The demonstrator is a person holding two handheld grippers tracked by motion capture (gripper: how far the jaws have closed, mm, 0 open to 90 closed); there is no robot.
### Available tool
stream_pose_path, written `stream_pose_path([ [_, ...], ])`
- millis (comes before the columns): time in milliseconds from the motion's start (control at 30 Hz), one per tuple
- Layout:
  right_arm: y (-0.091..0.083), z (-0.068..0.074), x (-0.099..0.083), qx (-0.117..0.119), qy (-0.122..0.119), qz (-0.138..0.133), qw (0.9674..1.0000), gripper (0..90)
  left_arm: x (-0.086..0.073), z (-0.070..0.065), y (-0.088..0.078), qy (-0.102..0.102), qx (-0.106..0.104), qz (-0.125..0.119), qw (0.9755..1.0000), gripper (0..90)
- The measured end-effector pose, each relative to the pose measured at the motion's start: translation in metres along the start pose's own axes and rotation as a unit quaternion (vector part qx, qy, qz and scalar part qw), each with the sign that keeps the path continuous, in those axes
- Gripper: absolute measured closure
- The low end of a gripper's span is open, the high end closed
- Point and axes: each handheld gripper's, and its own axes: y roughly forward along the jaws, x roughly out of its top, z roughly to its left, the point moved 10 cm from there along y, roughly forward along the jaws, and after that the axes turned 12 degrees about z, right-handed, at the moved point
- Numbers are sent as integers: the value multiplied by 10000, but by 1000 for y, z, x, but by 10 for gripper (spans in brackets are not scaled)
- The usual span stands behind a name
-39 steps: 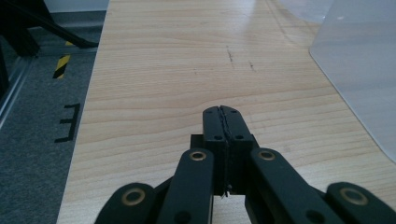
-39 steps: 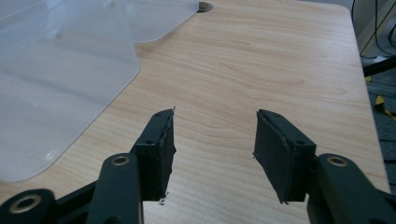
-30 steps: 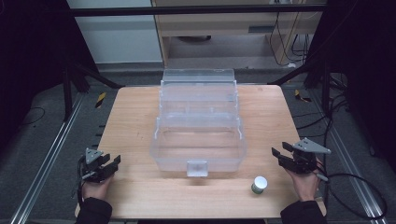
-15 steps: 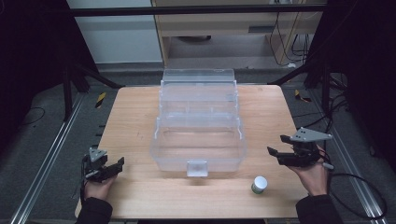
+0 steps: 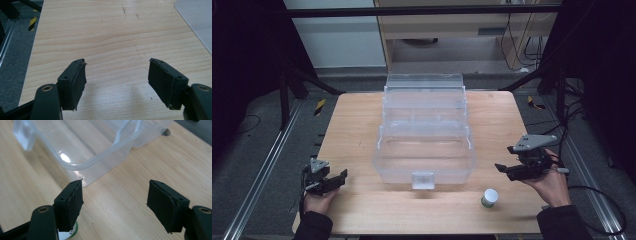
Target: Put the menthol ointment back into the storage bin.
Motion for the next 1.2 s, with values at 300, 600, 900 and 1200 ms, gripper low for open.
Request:
stream_pose_path([
  [300, 1, 12, -8, 154, -357, 517, 9979, 283, -1, -2, 2, 65, -29, 69, 10000, 294],
  [600, 8, 24, -14, 371, -665, 962, 9924, 308, -2, -3, 3, 82, -43, 100, 9999, 293],
  [900, 17, 40, -21, 632, -1097, 1428, 9816, 320, -2, -4, 4, 113, -57, 138, 9998, 291],
  [1200, 25, 47, -29, 708, -1318, 1769, 9728, 328, -3, -5, 4, 134, -42, 166, 9998, 287],
])
